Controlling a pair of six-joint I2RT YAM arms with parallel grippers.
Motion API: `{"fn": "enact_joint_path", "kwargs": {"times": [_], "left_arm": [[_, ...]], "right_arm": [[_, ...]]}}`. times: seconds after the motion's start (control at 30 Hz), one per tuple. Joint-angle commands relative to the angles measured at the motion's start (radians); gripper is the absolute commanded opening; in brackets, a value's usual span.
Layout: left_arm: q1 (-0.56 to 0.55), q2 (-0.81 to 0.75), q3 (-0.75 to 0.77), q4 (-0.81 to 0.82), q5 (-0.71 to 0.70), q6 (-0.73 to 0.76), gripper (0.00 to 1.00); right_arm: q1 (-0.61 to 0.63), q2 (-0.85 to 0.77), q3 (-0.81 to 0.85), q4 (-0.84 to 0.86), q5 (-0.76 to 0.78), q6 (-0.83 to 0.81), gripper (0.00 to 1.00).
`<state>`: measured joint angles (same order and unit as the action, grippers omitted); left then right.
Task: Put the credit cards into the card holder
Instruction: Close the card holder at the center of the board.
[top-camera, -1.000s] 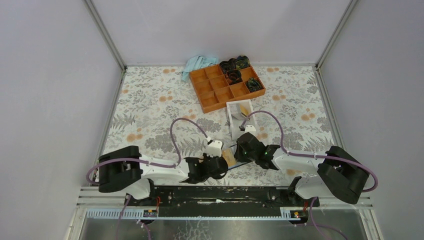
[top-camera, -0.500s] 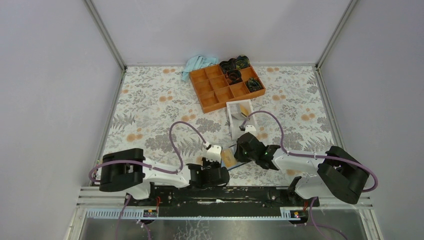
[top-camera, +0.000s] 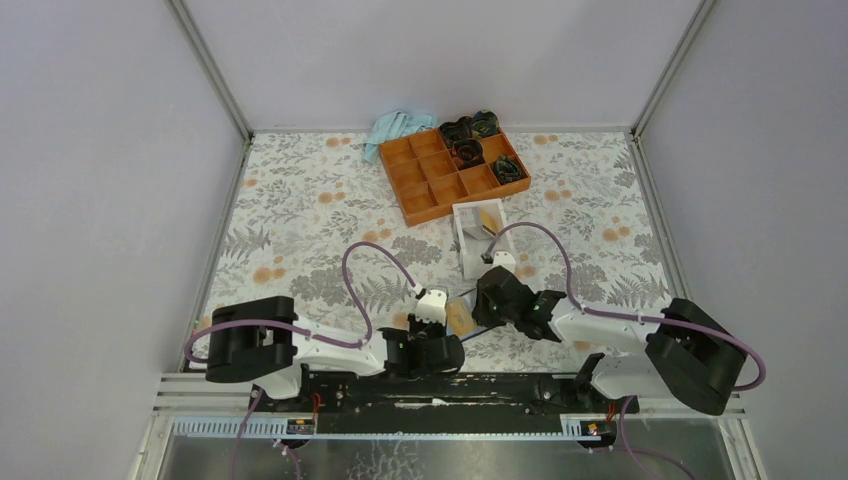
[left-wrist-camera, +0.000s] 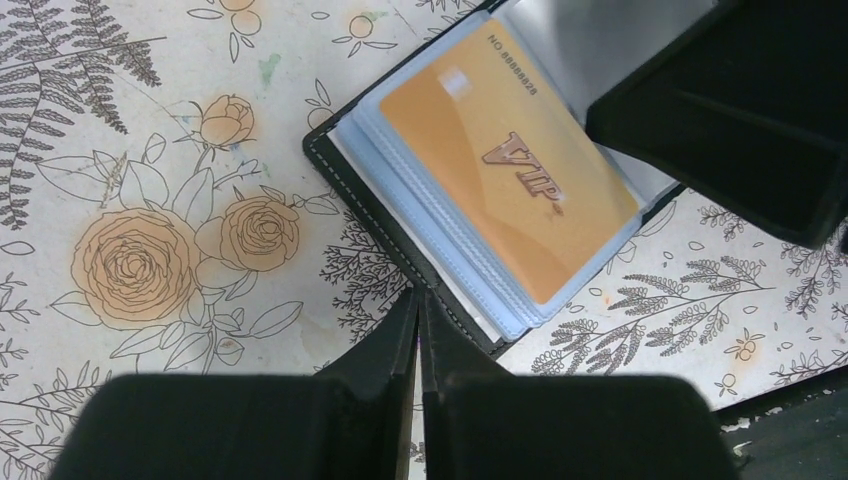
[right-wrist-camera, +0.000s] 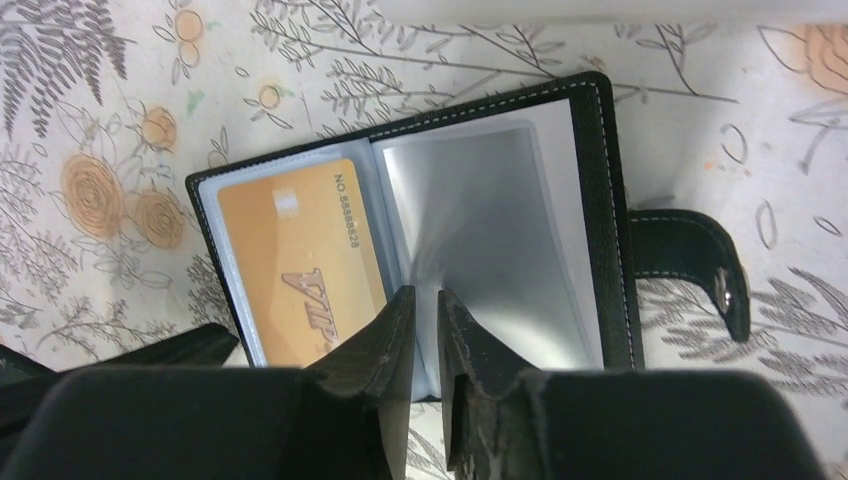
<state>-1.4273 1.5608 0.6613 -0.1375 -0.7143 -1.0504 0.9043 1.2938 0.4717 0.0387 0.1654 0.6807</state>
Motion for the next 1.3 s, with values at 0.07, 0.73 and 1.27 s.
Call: {"fn": "enact_joint_path", "kwargs": {"times": [0.07,0.73,1.27], "left_arm": [[-0.007,0.005,-0.004,-0.004,-0.038,-0.043,0.05],[-0.007,-0.014,-0.015,-0.016,-0.032,-0.058,0.03],[-0.007,-0.027,-0.005,-0.013,-0.063,-0.048,0.03]], "right_arm": [[0.009,-0.089,0.051,-0.166,0.057,-0.049,0.25],[0.007,-0.142,0.090,-0.263,0.179,-0.089,0.33],[0.008,0.009,0.062,-0.247,0.190,-0.067,0.21]]}}
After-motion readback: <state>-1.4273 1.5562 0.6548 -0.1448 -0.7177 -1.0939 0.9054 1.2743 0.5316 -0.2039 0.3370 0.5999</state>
